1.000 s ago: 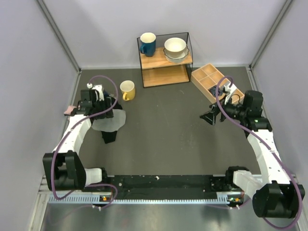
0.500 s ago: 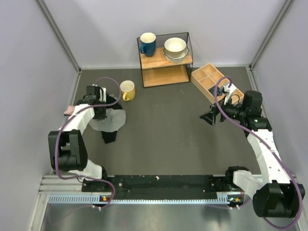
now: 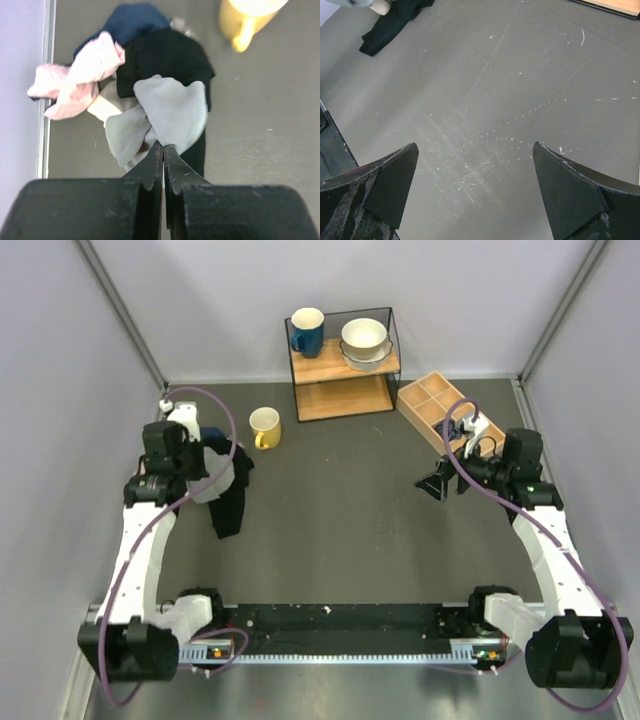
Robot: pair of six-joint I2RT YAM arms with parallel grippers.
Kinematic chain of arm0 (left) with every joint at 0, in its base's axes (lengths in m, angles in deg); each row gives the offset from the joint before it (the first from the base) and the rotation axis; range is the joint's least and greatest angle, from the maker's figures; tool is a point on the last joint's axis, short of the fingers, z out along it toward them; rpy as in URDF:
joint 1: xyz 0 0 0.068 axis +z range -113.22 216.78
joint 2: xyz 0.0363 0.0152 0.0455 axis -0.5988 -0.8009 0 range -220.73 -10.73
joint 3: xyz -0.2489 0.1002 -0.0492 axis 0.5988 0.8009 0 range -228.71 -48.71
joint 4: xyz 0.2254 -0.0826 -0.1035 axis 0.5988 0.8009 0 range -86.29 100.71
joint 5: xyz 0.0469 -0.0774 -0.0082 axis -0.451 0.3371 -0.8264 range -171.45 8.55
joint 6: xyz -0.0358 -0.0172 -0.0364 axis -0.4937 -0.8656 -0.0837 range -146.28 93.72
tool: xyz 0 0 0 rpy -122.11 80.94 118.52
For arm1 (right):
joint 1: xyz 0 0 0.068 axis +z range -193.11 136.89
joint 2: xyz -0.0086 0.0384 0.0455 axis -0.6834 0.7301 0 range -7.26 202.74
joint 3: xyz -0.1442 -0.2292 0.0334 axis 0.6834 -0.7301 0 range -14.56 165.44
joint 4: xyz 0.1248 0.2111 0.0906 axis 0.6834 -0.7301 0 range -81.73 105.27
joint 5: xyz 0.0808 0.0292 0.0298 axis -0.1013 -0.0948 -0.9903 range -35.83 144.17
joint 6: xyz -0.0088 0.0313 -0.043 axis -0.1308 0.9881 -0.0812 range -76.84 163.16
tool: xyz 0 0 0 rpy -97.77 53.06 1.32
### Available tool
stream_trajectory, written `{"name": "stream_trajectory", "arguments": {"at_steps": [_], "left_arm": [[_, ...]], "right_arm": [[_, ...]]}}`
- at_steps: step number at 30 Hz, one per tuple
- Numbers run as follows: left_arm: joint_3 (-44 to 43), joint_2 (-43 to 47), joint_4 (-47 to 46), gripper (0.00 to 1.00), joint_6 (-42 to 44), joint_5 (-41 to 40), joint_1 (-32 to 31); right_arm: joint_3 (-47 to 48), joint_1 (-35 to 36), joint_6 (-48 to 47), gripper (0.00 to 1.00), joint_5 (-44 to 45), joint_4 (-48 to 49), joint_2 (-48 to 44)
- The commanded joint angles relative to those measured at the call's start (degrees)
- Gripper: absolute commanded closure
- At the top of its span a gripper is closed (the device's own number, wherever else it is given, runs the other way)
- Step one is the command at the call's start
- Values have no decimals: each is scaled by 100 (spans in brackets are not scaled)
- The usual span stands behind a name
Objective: Roll the underwear
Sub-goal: Pick up the underwear, then place the underwear at the center of the board.
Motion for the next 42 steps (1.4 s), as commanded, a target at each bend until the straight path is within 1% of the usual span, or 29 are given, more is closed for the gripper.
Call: {"name": "stream_trajectory", "arguments": {"at_steps": [1,3,4,5,8,9,10,13,14,15,16,17,19,20,23,27,28,30,31,32,33,34,36,37,38,39,40,41,42], "left_arm": [[-239,854,-207,100,-239,787,-18],[-327,1215,-234,100,-431,1218,-35],[-449,1294,-225,100,-493,1376,-35],[-520,1399,-207,100,-564,1778,-44],[-722,1505,-181,100,-976,2377,-175],[-740,1506,-190,100,-1221,2684,-385],[-775,1497,-207,100,-1345,2783,-500],[-767,1462,-304,100,-1697,2583,-1421],[-740,1410,-382,100,-1872,2451,-2059],[-697,1366,-487,100,-1987,2363,-2361],[-600,1304,-749,100,-2110,2283,-2634],[-539,1156,-883,100,-2372,2239,-3141],[-407,953,-1329,100,-2559,2012,-3662],[-397,691,-1454,100,-2638,1906,-4152],[-319,111,-1962,100,-2743,1694,-4744],[251,-593,-2693,100,-2832,1422,-4808],[314,-943,-2712,90,-2823,1317,-4808],[350,-1357,-2564,75,-2788,1000,-4729],[289,-1725,-2406,69,-2727,965,-4676],[193,-1876,-2187,61,-2492,921,-4510],[-52,-1965,-1741,59,-2376,877,-4404],[-150,-1975,-1554,57,-2097,815,-4221],[-370,-1774,-1237,51,-1761,640,-4053],[-414,-1477,-1157,47,-1403,587,-3886],[-476,-1308,-1087,40,-1217,560,-3789],[-537,-1141,-982,34,-1049,560,-3684],[-521,-792,-946,27,-735,586,-3456],[-486,-614,-919,20,-583,647,-3350],[-355,-282,-910,10,-417,804,-3236]], "right_arm": [[193,64,-127,1,-3,81,27],[185,64,-136,1,23,81,44],[185,64,-145,1,23,81,71],[185,64,-154,1,23,72,71],[185,64,-180,1,41,64,106],[185,64,-189,1,41,55,115],[185,64,-198,1,50,55,115],[185,64,-251,1,50,37,124],[185,64,-277,1,50,28,141],[185,64,-286,1,50,28,141],[185,64,-303,1,59,20,141],[185,64,-312,1,67,11,159],[185,64,-338,1,85,2,185],[185,64,-365,1,111,-7,185],[185,64,-391,1,111,-24,211],[193,64,-418,1,111,-42,256],[193,64,-435,1,103,-68,282],[211,64,-461,1,76,-95,317],[202,64,-540,1,24,-156,361],[228,64,-575,1,-29,-209,404],[229,64,-645,1,-90,-261,422],[237,64,-829,1,-282,-401,483],[220,283,-1093,2,-485,-551,510],[220,362,-1503,5,-626,-674,554],[194,450,-1777,6,-688,-910,572],[167,738,-2058,7,-706,-1051,581],[124,906,-2714,8,-671,-1192,598],[19,1117,-3060,9,-610,-1420,633],[-61,1563,-3646,10,-505,-1509,651]]}}
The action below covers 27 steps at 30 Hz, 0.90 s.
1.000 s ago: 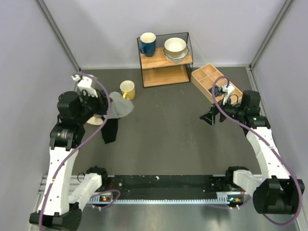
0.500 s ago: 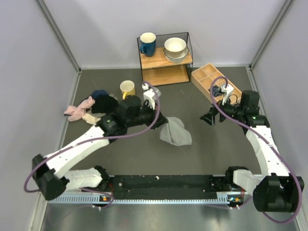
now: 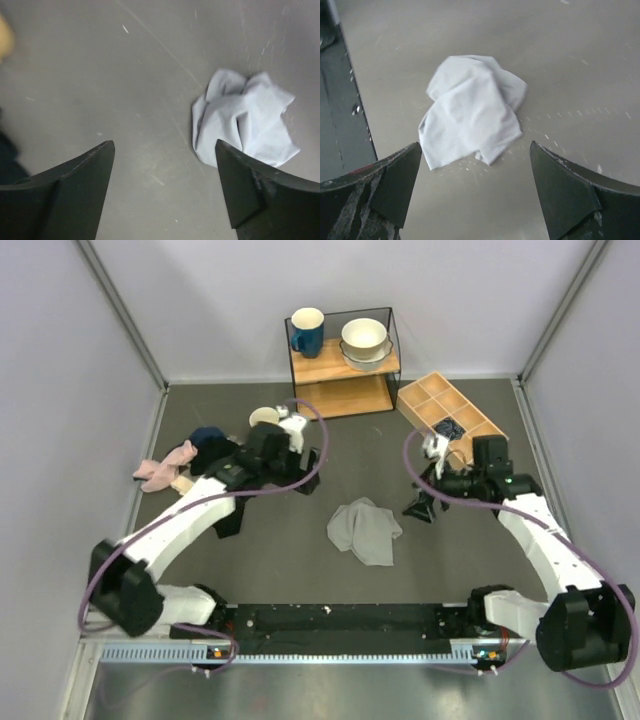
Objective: Roll the underwear
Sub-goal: Place the underwear at the center of the board, then flatten out the underwear at the center of the board.
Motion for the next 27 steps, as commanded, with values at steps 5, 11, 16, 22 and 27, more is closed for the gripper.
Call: {"name": "stream_trajectory", "arguments": {"at_steps": [5,11,16,22,27], "left_arm": [[671,2105,311,5,2297,90,590],[1817,3116,-235,10,2447,135,581],[1800,3214,-226,11,2421,-42,589],[1764,3161,-208,12,2385,168,589],[1878,3179,-348,11,2429,923,589]], "right_arm": [[-450,2544,-3238,18,826,-877,221],[-275,3987,-3433,43,2057,-807,1283],[-345,4374,-3239,50,2823,-509,1794],[-512,4383,-3098,55,3192,-183,1944],[-319,4383,-2783,100,3167,-314,2032]]}}
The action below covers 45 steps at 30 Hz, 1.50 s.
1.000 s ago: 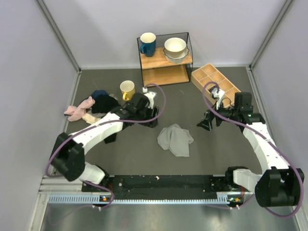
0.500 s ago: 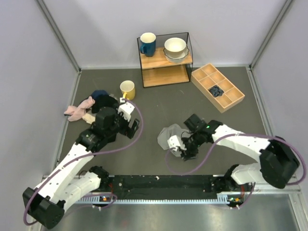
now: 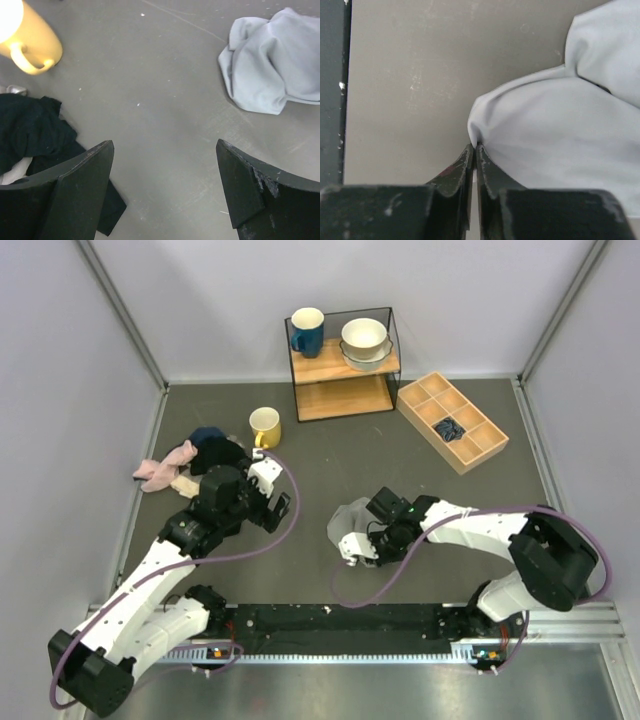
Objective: Roll the underwear
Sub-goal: Flatten out the underwear at the center of the board.
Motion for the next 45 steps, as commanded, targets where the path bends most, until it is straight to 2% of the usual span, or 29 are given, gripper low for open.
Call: {"name": "stream_trajectory", "arguments": {"at_steps": [1,6,7,10,13,14,17,18,21,24,29,31,38,44,45], "left_arm": [[-32,57,-416,11,232,1106,-7],[214,14,-557,14,760,2392,-7],[223,5,-549,16,830,2689,-7],[250,-74,-601,18,954,3052,-51],[250,-285,-671,20,1051,3307,-314],[232,-442,-672,21,1086,3186,-463],[153,-881,-689,22,1331,2449,-1569],[144,-1040,-863,21,1384,1881,-2102],[-13,-1839,-1093,21,1429,1078,-2843],[-365,-2770,-1190,24,1577,314,-3301],[-919,-4018,-1208,28,1825,-629,-3628],[-1111,-4248,-1190,32,1851,-926,-3646],[-1192,-4600,-1524,35,1886,-1280,-3681],[-1376,-5004,-1287,53,1991,-1351,-3681],[-1376,-5040,-1278,64,2000,-1368,-3672]], "right_arm": [[293,69,354,100,26,-17,-20],[839,-492,846,100,-720,-570,-441],[918,-868,926,100,-792,-571,-564],[988,-1607,1137,100,-1230,-571,-987],[1032,-1917,1418,100,-1399,-467,-1163],[1041,-2022,1497,100,-1355,-431,-1146],[1103,-2102,1857,100,-899,-125,-1058],[1103,-2128,2162,100,-463,7,-1040],[1015,-2268,2550,100,181,482,-1049],[954,-2470,2859,100,332,720,-1172],[857,-2559,2965,100,342,852,-1295],[848,-2559,2974,100,307,852,-1278],[831,-2559,2965,100,254,835,-1207],[830,-2559,2922,100,192,835,-1225],[822,-2568,2913,100,175,826,-1225]]}}
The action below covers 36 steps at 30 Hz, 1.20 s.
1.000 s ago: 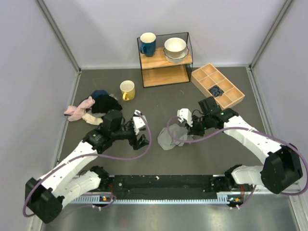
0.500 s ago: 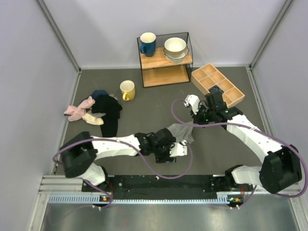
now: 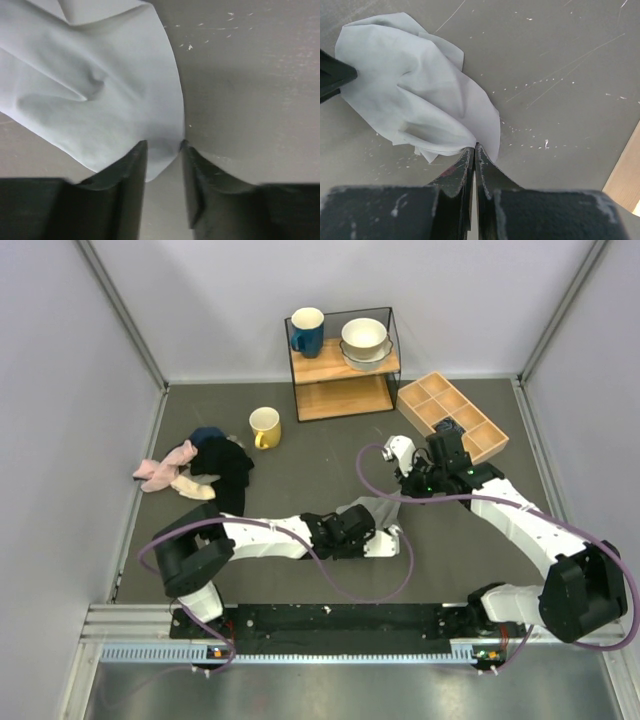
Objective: Roll the underwear
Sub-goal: Flatten out the underwear at the center of the board.
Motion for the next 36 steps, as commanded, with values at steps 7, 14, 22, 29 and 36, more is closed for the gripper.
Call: {"name": "stream_trajectory", "arguments": {"at_steps": [7,14,22,29,36], "left_arm": [[-343,106,175,100,-42,-44,-9],[-1273,1311,1142,100,-463,1150,-18],[-2277,1865,925,100,-1482,2541,-27],[-812,2867,-155,100,-3648,2076,596],[2704,4457,-1519,67,-6201,1610,2319]], "right_arm": [[-31,-17,-288,100,-543,-104,-283],[232,-509,-736,100,-403,-578,-1381],[1594,-580,-1089,100,-129,-1519,-2095],[2324,84,-764,100,-947,-1424,-395],[3649,1396,79,82,-1088,-1122,2907]]}}
